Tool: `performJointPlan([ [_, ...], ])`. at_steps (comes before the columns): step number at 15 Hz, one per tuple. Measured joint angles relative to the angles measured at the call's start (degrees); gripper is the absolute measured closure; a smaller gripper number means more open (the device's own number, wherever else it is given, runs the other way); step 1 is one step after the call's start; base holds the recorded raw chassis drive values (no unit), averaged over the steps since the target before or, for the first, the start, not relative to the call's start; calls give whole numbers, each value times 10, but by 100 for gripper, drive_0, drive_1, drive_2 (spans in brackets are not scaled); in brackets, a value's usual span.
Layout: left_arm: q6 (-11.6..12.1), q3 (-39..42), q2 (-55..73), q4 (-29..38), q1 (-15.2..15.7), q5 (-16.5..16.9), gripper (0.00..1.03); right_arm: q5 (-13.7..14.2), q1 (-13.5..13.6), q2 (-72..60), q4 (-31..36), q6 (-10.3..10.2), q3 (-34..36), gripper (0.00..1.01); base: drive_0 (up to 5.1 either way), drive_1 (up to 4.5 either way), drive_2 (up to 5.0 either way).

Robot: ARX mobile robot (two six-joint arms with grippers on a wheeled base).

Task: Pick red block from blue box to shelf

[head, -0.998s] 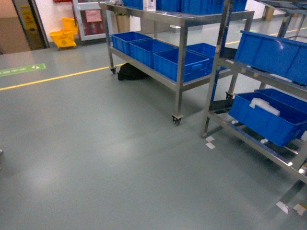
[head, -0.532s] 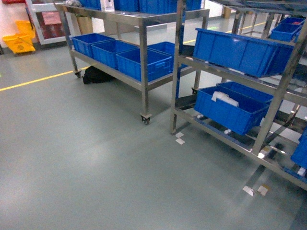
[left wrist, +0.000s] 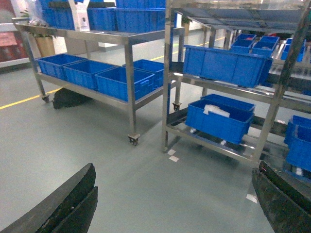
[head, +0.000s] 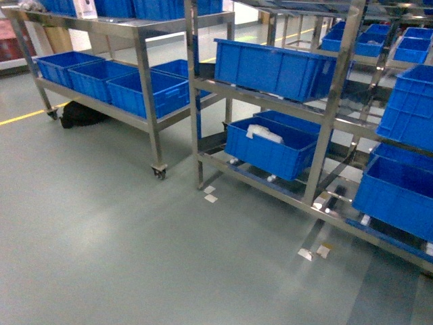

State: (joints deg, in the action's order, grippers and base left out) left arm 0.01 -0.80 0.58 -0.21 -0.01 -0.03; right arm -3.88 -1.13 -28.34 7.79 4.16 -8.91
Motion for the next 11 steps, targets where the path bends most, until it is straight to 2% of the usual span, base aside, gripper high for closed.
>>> performJointPlan([
  [11,0,0,0,0,0,0,5,0,0,0,0,0,0,72,-150,-150,-150],
])
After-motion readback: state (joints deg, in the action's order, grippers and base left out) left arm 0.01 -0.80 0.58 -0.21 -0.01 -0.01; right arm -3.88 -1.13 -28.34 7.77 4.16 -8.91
